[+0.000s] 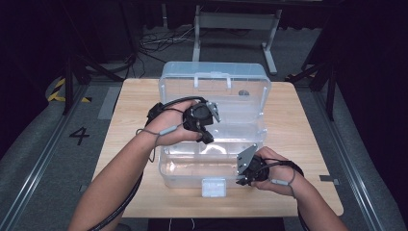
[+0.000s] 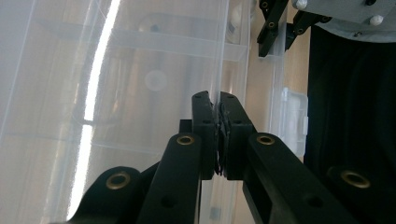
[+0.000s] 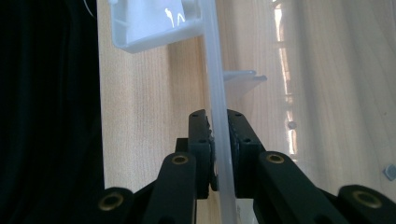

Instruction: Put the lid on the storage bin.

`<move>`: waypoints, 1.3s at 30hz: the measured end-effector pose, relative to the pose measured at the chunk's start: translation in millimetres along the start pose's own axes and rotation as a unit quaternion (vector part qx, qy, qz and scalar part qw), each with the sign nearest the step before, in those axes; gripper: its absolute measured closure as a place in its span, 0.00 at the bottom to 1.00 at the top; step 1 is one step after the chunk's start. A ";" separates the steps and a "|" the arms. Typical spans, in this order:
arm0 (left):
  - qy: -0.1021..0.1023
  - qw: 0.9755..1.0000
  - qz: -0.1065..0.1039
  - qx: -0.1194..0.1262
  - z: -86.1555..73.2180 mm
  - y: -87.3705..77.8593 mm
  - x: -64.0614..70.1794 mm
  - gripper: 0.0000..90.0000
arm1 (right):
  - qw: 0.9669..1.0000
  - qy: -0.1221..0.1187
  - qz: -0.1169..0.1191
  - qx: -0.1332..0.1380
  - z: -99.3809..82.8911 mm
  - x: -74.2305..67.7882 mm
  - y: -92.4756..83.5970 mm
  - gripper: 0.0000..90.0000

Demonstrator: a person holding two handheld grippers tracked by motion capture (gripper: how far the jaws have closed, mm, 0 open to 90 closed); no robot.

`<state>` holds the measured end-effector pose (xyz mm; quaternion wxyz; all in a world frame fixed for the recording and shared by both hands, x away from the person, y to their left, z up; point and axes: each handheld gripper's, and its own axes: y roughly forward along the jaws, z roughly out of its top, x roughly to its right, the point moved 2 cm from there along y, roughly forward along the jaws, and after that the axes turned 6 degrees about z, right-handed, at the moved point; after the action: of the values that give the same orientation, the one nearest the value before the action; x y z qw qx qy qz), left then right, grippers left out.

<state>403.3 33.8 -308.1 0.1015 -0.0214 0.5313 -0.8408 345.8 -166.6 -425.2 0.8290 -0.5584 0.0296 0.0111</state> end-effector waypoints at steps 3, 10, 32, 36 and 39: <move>0.001 1.000 -0.001 -0.001 -0.1 0.4 0.8 0.96 | 1.000 0.004 -0.002 0.000 0.2 -0.9 0.4 0.90; -0.002 1.000 -0.008 0.001 -1.0 1.4 1.0 0.96 | 1.000 0.007 -0.012 0.002 2.2 -2.4 -1.8 0.89; -0.001 1.000 -0.007 -0.005 -1.1 2.7 5.0 0.97 | 0.995 -0.014 -0.049 0.091 8.6 -18.2 -50.0 0.99; 0.000 1.000 -0.006 -0.005 -1.6 3.0 5.7 0.97 | 0.990 -0.013 -0.052 0.131 6.8 -17.3 -61.5 1.00; 0.003 1.000 -0.005 -0.008 -1.3 3.0 6.4 0.97 | 0.987 -0.008 -0.053 0.153 5.0 -16.8 -67.4 1.00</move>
<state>397.3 32.5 -311.8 0.0957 -0.0222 0.5385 -0.8369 332.7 -187.0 -359.9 0.9043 -0.4257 -0.0052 -0.0328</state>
